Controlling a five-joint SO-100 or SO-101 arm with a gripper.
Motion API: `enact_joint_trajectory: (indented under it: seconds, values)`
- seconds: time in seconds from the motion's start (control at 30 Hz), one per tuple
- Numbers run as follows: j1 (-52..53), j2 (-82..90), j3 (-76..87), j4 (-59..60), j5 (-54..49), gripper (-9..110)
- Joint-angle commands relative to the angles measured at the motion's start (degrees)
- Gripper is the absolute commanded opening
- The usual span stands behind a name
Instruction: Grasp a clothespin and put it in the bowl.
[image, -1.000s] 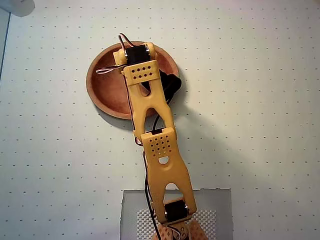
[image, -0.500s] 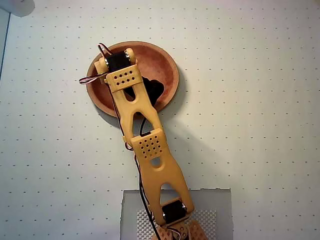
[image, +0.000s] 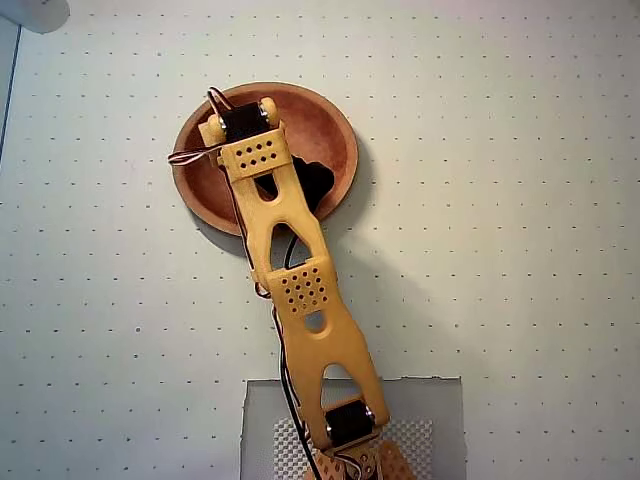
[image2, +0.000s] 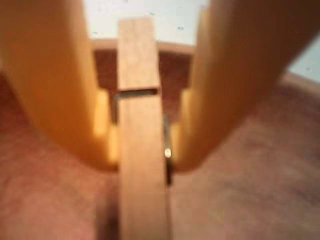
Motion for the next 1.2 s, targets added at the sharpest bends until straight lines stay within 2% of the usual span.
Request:
enact_joint_trajectory:
  seconds: [0.0, 0.37, 0.7, 0.97, 1.17]
  values:
    - [0.09, 1.41, -3.52, -0.35, 0.18, -3]
    - [0.09, -0.44, -3.52, -0.44, 0.09, -2]
    - [-0.09, 0.00, -3.60, -0.44, -0.35, 14]
    - [0.00, 0.62, -4.39, 1.41, -0.53, 14]
    - [-0.09, 7.47, -3.43, 5.89, -0.35, 14]
